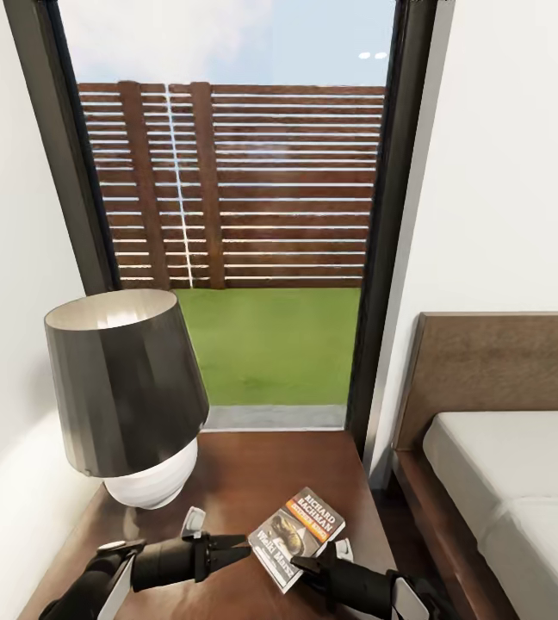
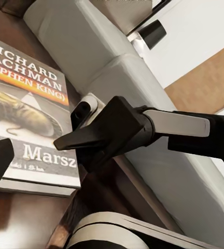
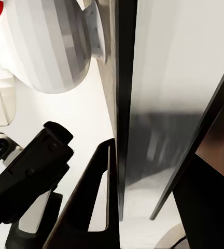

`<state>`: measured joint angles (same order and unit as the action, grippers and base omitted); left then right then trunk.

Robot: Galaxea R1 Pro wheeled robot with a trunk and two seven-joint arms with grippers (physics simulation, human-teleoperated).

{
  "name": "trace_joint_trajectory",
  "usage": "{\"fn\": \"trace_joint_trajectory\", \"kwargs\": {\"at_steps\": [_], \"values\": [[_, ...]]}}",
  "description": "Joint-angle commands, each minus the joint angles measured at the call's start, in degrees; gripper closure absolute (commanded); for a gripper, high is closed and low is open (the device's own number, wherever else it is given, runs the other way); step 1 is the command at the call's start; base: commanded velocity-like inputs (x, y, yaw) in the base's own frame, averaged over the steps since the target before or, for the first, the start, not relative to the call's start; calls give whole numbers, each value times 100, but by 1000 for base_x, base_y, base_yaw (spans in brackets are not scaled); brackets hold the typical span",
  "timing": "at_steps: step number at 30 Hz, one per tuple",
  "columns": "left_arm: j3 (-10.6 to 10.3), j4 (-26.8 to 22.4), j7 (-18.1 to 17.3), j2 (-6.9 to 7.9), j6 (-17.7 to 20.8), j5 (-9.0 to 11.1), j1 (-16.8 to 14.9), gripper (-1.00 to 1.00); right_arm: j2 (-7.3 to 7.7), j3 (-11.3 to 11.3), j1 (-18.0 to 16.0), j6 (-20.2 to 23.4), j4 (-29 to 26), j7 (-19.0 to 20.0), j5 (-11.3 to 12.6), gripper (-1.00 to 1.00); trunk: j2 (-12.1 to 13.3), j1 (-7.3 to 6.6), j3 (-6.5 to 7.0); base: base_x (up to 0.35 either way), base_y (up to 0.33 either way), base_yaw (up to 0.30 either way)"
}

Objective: In the bedroom, move the book from the bed onto either nightstand, and place the two sandals side by side next to the bed.

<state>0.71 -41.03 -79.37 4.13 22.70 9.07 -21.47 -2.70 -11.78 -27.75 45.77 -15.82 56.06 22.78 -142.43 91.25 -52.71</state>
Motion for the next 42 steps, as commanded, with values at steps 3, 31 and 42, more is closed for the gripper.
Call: {"fn": "trace_joint_trajectory", "kwargs": {"at_steps": [3,31,42], "values": [[4,0,-17,5,60,11,0,-100,-3,-22,-2,28,0,11,-1,100,-1,-2,-5,0,0,0],[8,1,-17,9,60,14,2,-100,0,-24,-2,28,-8,11,-1,-100,-1,-2,-5,0,0,0],[8,6,-17,6,60,14,0,-100,-2,-26,-2,25,-7,11,-1,-100,-1,-2,-5,-178,0,0]]}}
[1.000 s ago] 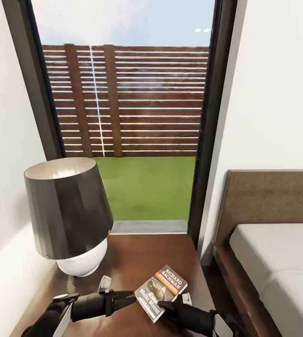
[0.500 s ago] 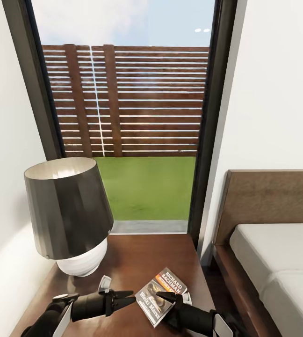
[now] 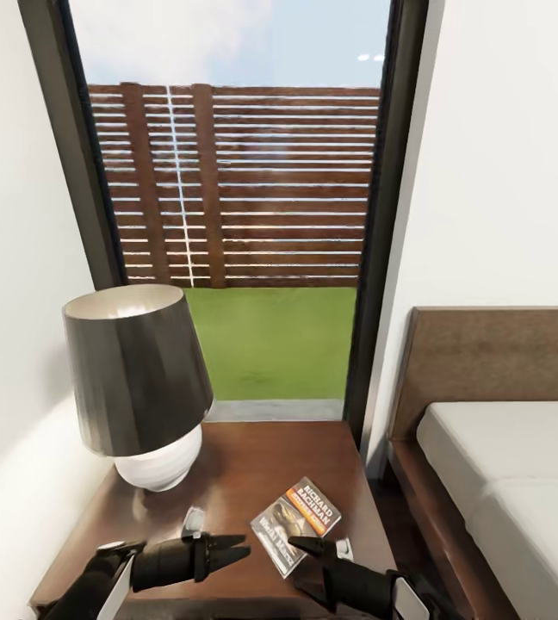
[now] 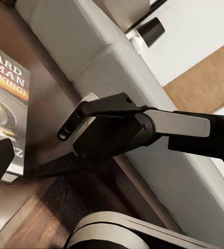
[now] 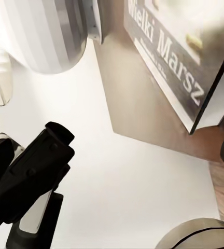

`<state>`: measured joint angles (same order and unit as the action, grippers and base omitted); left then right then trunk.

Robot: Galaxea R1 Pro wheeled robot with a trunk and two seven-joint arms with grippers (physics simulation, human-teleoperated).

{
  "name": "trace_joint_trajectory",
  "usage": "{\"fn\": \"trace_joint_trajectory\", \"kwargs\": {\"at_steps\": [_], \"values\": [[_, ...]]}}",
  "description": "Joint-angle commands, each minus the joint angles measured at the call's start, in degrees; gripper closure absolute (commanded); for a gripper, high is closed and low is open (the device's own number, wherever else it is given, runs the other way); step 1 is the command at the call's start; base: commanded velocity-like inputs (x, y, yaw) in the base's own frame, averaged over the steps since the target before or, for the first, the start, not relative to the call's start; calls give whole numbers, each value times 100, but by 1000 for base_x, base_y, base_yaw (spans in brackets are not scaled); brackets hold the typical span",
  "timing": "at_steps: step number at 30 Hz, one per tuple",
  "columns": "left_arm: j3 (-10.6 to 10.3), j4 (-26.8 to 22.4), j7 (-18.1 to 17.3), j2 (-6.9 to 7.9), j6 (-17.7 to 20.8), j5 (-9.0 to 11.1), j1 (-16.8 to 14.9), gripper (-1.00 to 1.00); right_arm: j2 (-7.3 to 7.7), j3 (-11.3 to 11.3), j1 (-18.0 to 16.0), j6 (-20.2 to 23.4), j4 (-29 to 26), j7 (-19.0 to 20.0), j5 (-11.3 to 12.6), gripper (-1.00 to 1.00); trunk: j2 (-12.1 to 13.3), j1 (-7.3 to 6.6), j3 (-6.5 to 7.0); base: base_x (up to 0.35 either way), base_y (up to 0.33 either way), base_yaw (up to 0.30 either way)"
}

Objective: In the bedroom, move the book from the bed onto either nightstand, and place the two sandals side by side next to the bed.

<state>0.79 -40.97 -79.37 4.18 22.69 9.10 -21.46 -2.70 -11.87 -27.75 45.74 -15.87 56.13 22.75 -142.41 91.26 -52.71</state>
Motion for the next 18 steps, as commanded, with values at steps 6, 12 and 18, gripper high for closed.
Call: {"fn": "trace_joint_trajectory", "kwargs": {"at_steps": [6,12,18], "values": [[0,-2,-17,-2,60,9,0,-100,0,-17,-2,31,-2,9,2,-100,-3,-3,-6,-27,0,0],[-8,-7,-9,-5,60,5,0,-100,-1,-17,-2,29,-2,4,2,-100,198,-113,84,-2,0,0],[-10,-8,-8,-5,60,5,0,-100,1,-17,-2,24,-3,17,2,-100,439,-244,192,0,0,0]]}}
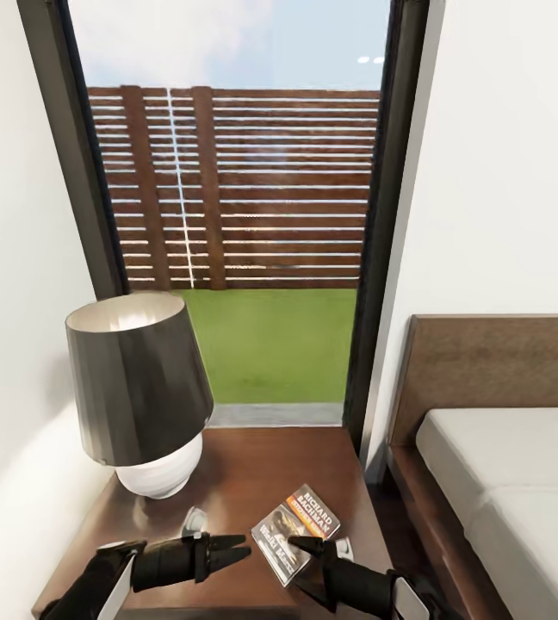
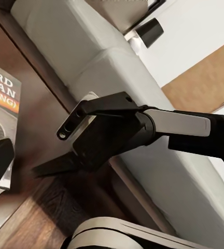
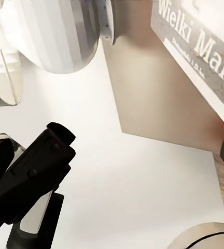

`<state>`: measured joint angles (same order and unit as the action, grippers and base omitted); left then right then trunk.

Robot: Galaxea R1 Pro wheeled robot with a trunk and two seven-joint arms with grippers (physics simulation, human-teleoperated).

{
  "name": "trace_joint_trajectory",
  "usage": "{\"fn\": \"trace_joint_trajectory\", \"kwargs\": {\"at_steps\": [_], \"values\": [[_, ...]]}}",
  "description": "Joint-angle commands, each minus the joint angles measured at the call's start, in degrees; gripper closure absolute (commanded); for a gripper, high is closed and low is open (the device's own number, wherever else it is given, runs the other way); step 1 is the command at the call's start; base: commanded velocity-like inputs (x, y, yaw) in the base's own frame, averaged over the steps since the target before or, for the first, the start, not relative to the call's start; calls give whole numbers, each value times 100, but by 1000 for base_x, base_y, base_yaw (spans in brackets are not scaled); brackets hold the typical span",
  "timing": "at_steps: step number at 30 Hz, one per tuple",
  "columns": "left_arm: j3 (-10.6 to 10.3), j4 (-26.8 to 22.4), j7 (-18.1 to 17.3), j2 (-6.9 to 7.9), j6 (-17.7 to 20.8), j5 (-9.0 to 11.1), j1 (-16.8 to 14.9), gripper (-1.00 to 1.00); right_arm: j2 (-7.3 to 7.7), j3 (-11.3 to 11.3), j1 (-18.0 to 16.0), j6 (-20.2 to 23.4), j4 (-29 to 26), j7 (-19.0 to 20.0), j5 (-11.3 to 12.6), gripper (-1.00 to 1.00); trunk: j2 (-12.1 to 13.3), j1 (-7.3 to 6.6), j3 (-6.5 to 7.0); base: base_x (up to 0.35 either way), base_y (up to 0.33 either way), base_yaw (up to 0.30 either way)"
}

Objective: In the bedroom, move the book from the bed onto either nightstand, and place the two sandals side by side next to the bed.

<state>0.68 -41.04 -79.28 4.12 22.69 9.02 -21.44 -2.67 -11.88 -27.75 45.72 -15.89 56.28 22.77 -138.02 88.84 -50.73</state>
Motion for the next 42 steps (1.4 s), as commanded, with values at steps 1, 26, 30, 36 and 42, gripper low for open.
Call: {"fn": "trace_joint_trajectory", "kwargs": {"at_steps": [1,26,30,36,42], "values": [[1,-1,-17,1,60,12,-2,-100,-1,-16,-2,28,-1,4,0,-100,39,-24,13,0,0,0],[-7,-1,-13,1,60,12,-4,-100,2,-16,-2,-36,-1,14,0,-100,1042,-573,461,0,0,0],[-7,-1,-9,1,60,12,-1,-100,3,-16,-2,-37,-1,11,0,-100,1202,-661,533,0,0,0],[-7,-1,-8,1,60,12,-4,-100,4,-16,-2,-37,-2,7,0,-100,1443,-793,641,0,0,0],[-10,-1,-15,-47,60,5,-4,-100,1,-16,-2,-37,-2,6,0,-100,1683,-924,749,0,0,0]]}}
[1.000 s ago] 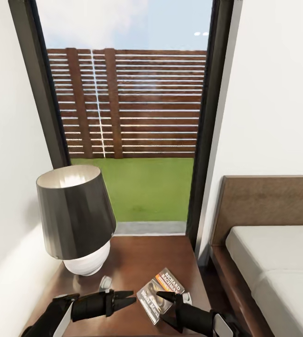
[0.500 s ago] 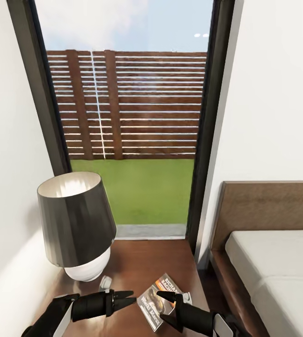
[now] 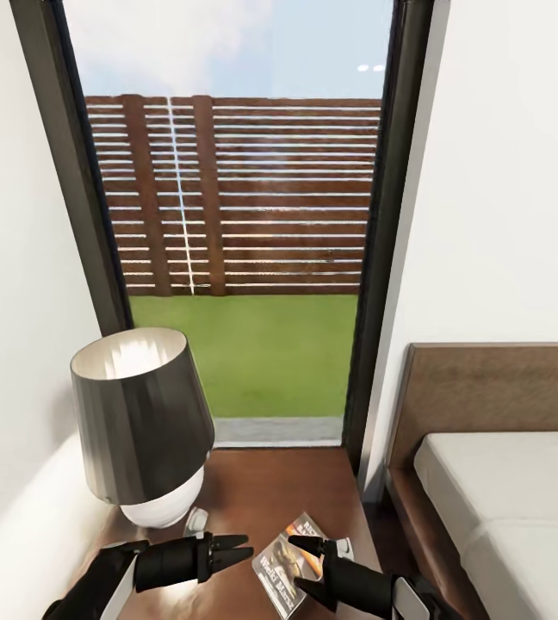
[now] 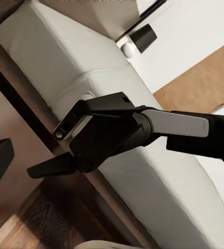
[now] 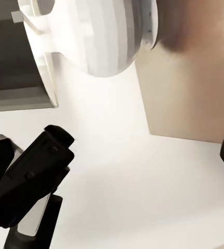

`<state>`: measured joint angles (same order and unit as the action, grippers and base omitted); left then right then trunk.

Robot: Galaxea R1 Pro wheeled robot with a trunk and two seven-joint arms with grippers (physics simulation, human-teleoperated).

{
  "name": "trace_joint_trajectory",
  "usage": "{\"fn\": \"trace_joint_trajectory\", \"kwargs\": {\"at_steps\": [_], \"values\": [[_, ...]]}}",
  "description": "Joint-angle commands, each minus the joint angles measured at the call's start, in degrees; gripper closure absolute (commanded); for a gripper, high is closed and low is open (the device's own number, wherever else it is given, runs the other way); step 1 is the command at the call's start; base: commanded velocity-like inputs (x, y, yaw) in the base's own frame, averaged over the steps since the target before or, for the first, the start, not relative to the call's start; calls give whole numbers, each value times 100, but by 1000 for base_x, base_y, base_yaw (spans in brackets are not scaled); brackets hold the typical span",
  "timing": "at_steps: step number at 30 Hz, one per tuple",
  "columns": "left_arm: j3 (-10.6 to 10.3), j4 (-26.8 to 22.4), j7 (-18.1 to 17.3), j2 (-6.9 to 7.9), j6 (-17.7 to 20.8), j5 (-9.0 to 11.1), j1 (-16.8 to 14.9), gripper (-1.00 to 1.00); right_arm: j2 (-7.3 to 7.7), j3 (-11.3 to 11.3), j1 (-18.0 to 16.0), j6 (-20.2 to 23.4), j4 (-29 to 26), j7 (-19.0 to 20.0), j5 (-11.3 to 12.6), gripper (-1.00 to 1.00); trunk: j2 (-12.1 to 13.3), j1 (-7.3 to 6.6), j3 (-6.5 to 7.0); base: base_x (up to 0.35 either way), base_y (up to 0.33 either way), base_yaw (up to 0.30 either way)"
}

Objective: In the bedroom, move the book from the bed onto either nightstand, and place the two sandals side by side next to the bed.

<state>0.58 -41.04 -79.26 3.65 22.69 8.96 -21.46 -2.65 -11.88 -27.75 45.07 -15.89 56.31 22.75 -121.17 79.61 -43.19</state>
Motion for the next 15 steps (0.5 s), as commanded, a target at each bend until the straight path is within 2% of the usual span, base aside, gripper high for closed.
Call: {"fn": "trace_joint_trajectory", "kwargs": {"at_steps": [1,12,15], "values": [[2,0,-18,-13,60,11,-1,-100,-1,-16,-2,28,-1,2,2,-100,39,-24,13,0,0,0],[5,4,-10,-67,60,-5,-4,-100,1,-16,-2,28,-1,2,2,-100,480,-265,210,0,0,0],[18,64,150,-66,60,-8,0,-100,10,-16,-2,20,-1,2,2,-100,600,-331,264,0,0,0]]}}
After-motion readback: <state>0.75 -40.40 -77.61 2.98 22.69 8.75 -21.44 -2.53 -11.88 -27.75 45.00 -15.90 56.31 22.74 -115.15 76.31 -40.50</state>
